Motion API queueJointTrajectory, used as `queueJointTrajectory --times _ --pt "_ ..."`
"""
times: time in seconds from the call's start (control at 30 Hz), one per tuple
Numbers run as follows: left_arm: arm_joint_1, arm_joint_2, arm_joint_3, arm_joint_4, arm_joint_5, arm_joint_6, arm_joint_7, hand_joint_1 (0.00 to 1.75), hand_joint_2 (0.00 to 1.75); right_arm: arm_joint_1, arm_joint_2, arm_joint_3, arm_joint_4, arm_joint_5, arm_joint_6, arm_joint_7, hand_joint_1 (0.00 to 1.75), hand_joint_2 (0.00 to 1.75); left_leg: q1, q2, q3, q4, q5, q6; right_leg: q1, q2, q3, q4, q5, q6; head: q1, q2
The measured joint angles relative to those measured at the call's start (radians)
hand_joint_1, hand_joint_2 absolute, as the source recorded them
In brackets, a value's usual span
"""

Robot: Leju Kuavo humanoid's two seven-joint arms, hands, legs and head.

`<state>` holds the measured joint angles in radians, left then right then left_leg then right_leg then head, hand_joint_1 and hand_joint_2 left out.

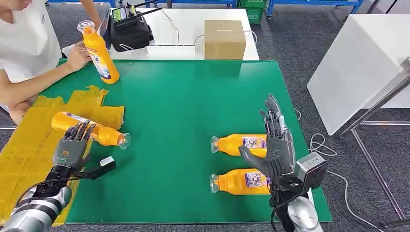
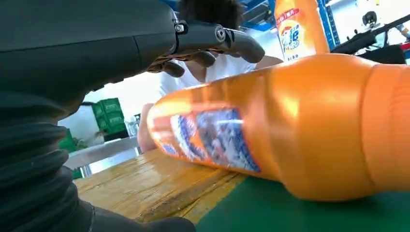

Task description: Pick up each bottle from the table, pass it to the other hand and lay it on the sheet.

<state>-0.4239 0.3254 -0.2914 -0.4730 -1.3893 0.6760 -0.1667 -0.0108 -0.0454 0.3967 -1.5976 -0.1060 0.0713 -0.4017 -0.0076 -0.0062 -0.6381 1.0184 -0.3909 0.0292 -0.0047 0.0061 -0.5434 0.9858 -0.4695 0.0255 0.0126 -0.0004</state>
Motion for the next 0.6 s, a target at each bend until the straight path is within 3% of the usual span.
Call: queueJointTrajectory --times 0.4,0.53,0.6 --pt "0.006 -0.036 0.039 -0.008 0.095 0.013 -0.088 0.00 1.75 0.000 0.005 -0.006 0.017 0.002 -0.005 0.014 0.00 1.75 0.000 -0.004 0.000 0.000 0.000 0.000 0.000 -0.003 -0.002 0.000 0.000 0.000 0.000 0.000" --pt "0.040 -0.078 0.075 -0.080 0.295 -0.036 -0.230 0.00 1.75 0.004 0.009 -0.014 0.018 0.044 -0.038 0.014 0.00 1.75 0.000 -0.003 0.000 0.000 0.000 0.000 -0.001 -0.002 -0.003 0.000 0.000 0.000 0.000 0.000" --pt "0.086 -0.107 0.084 -0.197 0.475 -0.131 -0.332 0.00 1.75 0.016 0.010 -0.023 0.012 0.085 -0.063 0.010 0.00 1.75 -0.001 -0.003 -0.001 0.000 0.000 0.000 -0.002 -0.003 -0.003 0.000 0.000 0.000 0.000 0.000"
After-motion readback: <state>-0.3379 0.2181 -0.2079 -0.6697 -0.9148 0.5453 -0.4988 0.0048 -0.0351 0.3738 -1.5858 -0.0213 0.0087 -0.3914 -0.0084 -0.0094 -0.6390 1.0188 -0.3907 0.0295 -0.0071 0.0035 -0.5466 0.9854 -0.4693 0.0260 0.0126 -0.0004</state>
